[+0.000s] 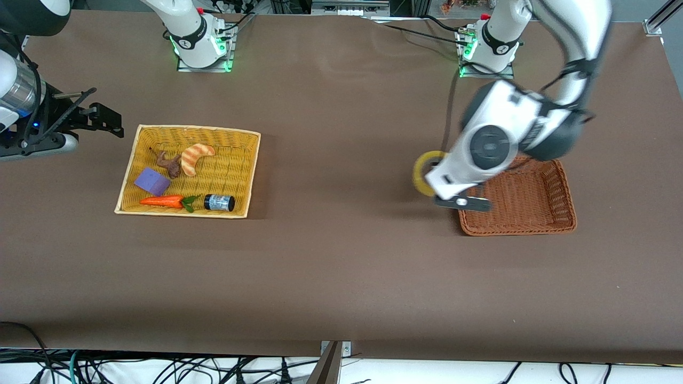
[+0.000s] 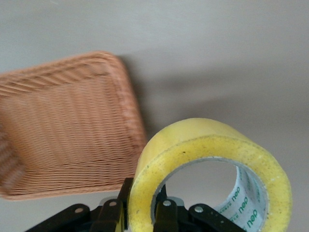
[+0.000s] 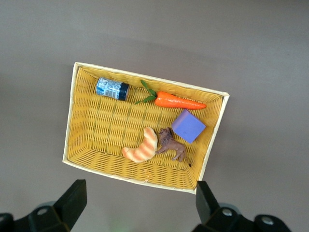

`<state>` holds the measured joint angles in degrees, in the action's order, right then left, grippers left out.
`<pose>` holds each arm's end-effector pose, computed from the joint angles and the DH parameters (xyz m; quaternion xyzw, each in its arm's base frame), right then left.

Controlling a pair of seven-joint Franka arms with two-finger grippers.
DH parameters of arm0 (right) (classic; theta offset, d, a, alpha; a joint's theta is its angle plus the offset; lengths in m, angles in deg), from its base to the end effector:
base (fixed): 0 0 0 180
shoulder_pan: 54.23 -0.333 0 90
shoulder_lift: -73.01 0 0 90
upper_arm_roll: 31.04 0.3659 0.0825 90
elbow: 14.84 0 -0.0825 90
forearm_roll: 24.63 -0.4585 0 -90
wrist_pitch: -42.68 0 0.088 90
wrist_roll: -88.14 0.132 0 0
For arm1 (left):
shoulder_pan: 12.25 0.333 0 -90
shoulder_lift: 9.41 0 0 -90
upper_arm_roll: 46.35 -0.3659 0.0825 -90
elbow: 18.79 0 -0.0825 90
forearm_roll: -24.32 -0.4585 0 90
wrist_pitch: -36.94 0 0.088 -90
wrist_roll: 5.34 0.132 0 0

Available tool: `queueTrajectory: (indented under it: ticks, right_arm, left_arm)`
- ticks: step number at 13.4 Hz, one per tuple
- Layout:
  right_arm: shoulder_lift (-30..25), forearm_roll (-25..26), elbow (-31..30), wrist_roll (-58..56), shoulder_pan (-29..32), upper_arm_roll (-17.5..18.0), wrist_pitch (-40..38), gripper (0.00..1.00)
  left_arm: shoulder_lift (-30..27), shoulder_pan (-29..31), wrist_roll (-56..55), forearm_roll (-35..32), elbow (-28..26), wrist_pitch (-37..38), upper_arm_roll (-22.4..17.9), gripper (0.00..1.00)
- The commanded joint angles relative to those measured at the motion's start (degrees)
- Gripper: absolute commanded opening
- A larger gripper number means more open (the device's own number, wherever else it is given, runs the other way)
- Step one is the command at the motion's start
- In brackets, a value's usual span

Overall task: Transfer tape with both arms
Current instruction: 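Lift the tape roll with the left gripper and move it over the basket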

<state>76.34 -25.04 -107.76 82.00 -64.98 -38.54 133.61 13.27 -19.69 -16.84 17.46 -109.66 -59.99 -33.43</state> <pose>0.6424 0.0395 0.5863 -0.9956 -0.0815 0.0462 0.0009 0.6826 -0.2201 0.3854 -0.9861 0.0895 0.1300 0.0516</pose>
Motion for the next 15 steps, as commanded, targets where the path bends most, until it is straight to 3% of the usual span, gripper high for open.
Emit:
queueTrajectory:
  ticks: [1,3,5,7,10,11,12,15]
  right_arm:
    - [1.4,0.0,1.3,0.3,-0.1,0.0,-0.3,1.0]
    - [1.4,0.0,1.2,-0.6,0.4,-0.2,-1.1,1.0]
    - [1.1,0.0,1.4,-1.3,0.5,-0.4,-2.7,1.0]
    - [1.1,-0.1,1.4,-1.1,0.6,-0.5,-5.0,1.0]
    - [1.3,0.5,2.6,-0.5,0.0,-0.2,-4.4,1.0]
    - [1.7,0.7,2.6,-0.3,-0.2,0.1,-3.5,1.0]
    - [1.9,1.1,2.6,-0.4,-0.3,0.1,-1.3,1.0]
    - [2.1,1.8,2.0,-0.3,-0.4,0.2,1.2,1.0]
  left_arm:
    - [0.7,10.4,15.8,-1.0,-0.7,0.2,0.9,0.0]
    - [1.6,15.3,24.0,-0.9,-2.2,-2.5,1.0,0.0]
    - [1.9,17.8,27.0,-1.0,-7.7,-10.5,1.0,0.0]
    - [2.0,18.3,28.0,-1.0,-14.7,-21.1,0.9,0.0]
    - [4.6,18.3,27.9,-5.4,-17.1,-27.4,0.9,0.02]
    - [4.6,18.3,27.8,-5.4,-17.1,-27.1,1.0,0.37]
    - [4.3,18.3,28.0,-5.4,-17.0,-26.7,1.1,0.99]
    - [-0.2,18.0,27.9,-4.6,-14.7,-21.7,2.5,1.0]
